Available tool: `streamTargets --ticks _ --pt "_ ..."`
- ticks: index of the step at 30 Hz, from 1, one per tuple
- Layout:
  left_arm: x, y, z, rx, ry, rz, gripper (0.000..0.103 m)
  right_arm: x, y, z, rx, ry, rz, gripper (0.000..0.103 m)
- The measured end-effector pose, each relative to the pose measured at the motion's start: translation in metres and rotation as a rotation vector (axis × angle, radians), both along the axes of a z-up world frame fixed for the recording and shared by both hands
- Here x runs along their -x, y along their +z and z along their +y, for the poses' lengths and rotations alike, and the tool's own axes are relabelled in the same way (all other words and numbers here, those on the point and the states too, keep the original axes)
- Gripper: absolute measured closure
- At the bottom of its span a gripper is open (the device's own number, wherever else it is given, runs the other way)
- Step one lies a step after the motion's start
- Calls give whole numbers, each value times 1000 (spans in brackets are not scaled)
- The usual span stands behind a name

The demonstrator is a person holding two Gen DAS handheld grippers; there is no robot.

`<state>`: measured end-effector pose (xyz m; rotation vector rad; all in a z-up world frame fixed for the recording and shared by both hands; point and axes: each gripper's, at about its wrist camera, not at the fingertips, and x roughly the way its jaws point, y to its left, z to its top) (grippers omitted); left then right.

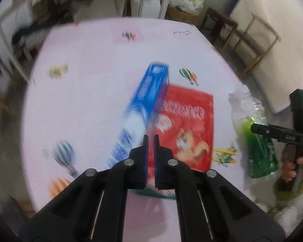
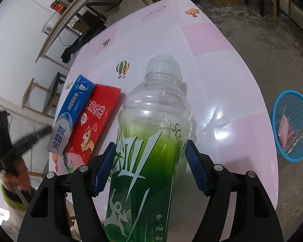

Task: Collect trash

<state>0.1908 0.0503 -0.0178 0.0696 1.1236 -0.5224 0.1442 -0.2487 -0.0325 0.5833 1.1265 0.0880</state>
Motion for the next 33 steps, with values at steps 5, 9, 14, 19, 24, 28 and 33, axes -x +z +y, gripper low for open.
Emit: streamTargets --ticks 5,9,14,19,24,28,33 --pt "20 -10 21 72 118 -80 77 -5 2 3 11 12 22 35" --pt "27 -1 28 93 155 -147 62 -8 0 6 6 22 42 36" --pt "30 8 24 103 156 -175 55 -12 -6 15 44 38 75 40" --pt "28 7 24 109 158 -171 54 -15 -6 17 53 38 91 40" --pt "29 7 22 120 147 -177 54 -17 -6 18 64 37 101 40" --pt "31 5 20 124 136 -178 54 -17 -5 19 69 35 105 40" --pt "31 5 18 127 131 -178 53 -16 -5 19 67 31 110 40"
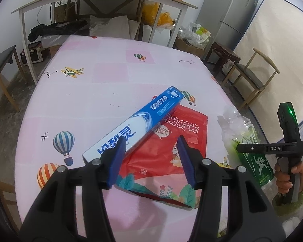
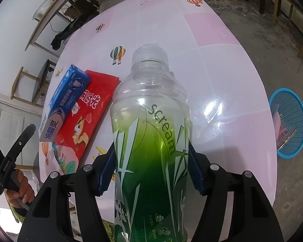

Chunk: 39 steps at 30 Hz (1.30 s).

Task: Collect trash

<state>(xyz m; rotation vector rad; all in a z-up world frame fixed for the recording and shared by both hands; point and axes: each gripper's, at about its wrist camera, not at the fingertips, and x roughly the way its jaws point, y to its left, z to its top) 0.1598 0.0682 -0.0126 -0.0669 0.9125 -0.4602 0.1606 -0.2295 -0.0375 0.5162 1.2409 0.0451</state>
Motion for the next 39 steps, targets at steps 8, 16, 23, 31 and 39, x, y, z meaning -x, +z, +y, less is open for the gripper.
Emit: streamTargets --ticks 8,16,23,31,39 --pt "2 -1 -3 -3 -7 -5 48 -1 0 -1 -9 -1 15 40" --pt "4 0 -9 -13 -17 -8 46 -3 0 -3 -28 -5 31 40" --pt "4 1 -11 -23 -22 -11 42 -3 -1 -3 -39 -4 35 39" --pt "4 0 -13 -27 -22 -9 40 -2 0 -3 -29 9 35 34" --pt "4 0 -14 -30 -22 -10 39 -3 0 -3 -27 12 36 34"
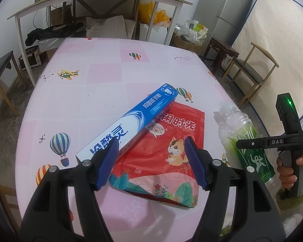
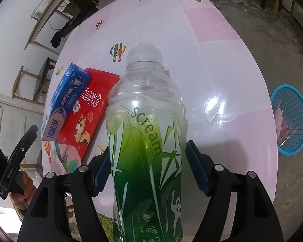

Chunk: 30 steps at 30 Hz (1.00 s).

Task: Collect trash

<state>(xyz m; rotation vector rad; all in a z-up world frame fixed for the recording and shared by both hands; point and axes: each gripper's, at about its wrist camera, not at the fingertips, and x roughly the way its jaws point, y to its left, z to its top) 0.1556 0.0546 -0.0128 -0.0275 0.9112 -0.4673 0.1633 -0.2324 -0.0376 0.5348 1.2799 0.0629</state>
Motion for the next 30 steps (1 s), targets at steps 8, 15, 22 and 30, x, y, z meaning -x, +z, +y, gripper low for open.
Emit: streamTargets --ticks 8,15,22,30 --pt "0 0 0 0 0 1 38 -1 -1 1 7 1 2 33" --pt "1 -1 -1 -4 -3 -2 35 -2 0 3 27 14 5 32" --pt "4 -4 -2 -20 -12 -9 32 -4 1 8 64 39 9 28" --pt "13 -4 -13 -134 -50 -78 30 -7 1 11 101 59 7 28"
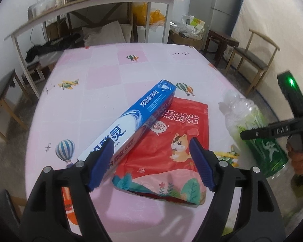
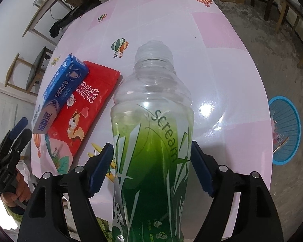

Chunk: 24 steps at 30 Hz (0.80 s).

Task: Collect trash

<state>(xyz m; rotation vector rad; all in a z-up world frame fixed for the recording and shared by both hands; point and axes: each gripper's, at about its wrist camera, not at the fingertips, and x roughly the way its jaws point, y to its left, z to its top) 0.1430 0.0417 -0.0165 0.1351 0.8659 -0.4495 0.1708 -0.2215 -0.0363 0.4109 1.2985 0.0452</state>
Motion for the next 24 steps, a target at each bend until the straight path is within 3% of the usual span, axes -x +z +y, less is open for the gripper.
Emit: streamTargets --ticks 7,13,20,24 --pt "20 -2 -4 -130 -69 -91 30 -1 0 0 2 -1 -5 28" --pt "-12 5 -10 -219 -97 -117 30 3 0 -3 -30 4 -27 29" --pt "-78 -27 -23 -309 -187 111 30 7 0 -13 -57 11 -52 32" --pt "-95 -44 -23 -331 -195 204 49 9 -1 -15 -86 13 -61 38"
